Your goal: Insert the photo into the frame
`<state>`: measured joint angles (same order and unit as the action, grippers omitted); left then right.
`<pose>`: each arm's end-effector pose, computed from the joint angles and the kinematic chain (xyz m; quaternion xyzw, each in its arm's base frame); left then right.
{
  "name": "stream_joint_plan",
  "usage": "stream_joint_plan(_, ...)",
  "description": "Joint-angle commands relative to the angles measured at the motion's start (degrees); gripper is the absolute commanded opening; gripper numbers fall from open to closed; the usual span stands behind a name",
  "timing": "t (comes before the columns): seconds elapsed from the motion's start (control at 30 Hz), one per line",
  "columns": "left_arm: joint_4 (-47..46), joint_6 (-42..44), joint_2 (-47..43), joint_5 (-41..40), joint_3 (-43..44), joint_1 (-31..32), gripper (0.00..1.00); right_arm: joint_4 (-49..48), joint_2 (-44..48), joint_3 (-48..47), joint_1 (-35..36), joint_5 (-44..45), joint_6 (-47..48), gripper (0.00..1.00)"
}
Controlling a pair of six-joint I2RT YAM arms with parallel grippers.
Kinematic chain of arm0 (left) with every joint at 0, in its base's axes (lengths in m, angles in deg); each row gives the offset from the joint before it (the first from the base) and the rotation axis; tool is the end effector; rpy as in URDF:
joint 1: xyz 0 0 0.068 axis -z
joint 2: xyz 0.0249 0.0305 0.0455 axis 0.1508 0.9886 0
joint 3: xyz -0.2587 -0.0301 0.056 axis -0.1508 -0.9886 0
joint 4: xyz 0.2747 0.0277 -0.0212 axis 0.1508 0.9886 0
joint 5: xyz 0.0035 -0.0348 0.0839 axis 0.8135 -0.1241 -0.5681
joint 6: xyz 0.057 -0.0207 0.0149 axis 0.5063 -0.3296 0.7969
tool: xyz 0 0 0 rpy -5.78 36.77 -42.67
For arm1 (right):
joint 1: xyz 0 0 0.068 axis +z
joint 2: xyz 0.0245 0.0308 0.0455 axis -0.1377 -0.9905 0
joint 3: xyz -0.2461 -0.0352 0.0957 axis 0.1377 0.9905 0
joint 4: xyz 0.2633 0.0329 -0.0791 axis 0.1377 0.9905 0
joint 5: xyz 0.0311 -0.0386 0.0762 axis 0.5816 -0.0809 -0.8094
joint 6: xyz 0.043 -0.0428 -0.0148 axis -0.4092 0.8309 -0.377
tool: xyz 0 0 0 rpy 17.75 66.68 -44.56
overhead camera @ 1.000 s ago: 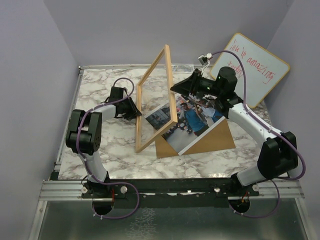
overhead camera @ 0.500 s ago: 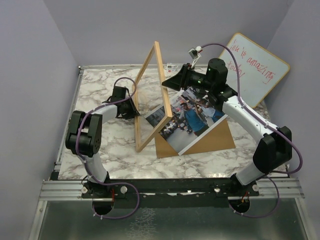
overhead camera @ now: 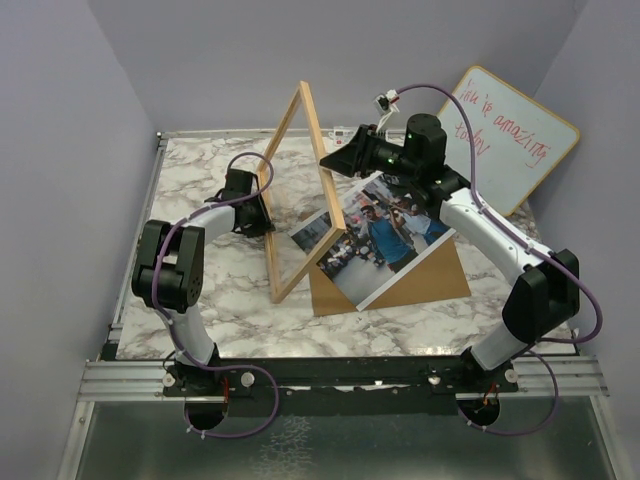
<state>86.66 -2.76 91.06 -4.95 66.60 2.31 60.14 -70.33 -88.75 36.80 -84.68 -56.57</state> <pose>0.3748 -0.0807 0.1337 -0.1358 0.9429 -0.1776 0.2468 0.3463 0.2219 0.3653 -0.1617 0.7178 0.5260 0.4266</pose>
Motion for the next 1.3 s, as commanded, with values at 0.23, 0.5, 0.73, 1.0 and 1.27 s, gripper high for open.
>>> stream_joint_plan(0.23,9.4,4.2,3.7,-2.3,0.4,1.7,0.0,15.6,0.2,12.6,2.4,16.5,-0.7,0.42)
stream_joint_plan(0.5,9.2,5.5,4.8,0.3,0.2,1.8,0.0,11.0,4.7,23.6,0.2,19.8,-1.6,0.42)
stream_joint_plan(0.73,8.9,5.5,5.4,1.6,-0.4,2.0,0.0,8.1,6.4,29.6,-3.0,20.5,-1.1,0.41)
stream_joint_plan(1.0,8.8,4.7,5.3,1.8,-0.8,2.0,0.0,10.7,5.3,30.2,-3.1,25.6,1.2,0.41)
stream_joint_plan(1.27,9.5,2.9,5.2,1.1,-0.9,2.0,0.0,22.1,1.0,26.1,-4.0,44.4,1.2,0.53)
